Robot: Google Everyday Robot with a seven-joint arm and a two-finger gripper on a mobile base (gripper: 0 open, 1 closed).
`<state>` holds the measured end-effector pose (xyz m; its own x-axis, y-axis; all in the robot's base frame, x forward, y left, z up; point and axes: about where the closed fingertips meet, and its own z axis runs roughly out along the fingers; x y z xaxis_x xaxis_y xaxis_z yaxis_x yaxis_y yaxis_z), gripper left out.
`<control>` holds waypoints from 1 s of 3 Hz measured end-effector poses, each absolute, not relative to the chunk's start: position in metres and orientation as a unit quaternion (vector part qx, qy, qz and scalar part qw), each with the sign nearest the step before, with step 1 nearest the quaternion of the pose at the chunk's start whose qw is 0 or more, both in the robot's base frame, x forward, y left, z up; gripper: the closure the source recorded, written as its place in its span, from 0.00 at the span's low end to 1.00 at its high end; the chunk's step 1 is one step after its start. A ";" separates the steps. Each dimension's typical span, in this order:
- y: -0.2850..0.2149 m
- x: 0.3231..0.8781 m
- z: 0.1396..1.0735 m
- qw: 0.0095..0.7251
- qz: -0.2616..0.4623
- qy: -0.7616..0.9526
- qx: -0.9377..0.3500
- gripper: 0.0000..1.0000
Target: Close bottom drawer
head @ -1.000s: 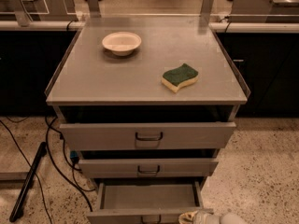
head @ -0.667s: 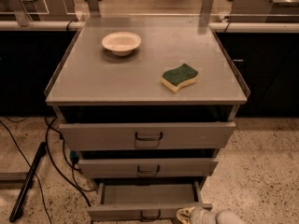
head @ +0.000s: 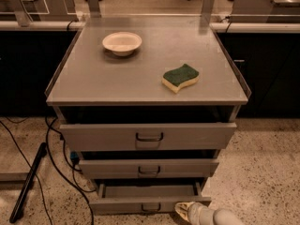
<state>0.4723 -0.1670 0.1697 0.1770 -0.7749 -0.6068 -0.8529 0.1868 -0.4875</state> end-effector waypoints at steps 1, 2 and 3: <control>-0.164 0.492 0.173 0.446 0.029 0.635 -0.630 1.00; -0.160 0.513 0.173 0.459 0.015 0.634 -0.623 1.00; -0.161 0.527 0.171 0.463 0.006 0.636 -0.617 1.00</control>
Offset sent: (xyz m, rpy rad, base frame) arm 0.0569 0.0059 0.0064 0.0103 -0.1140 -0.0537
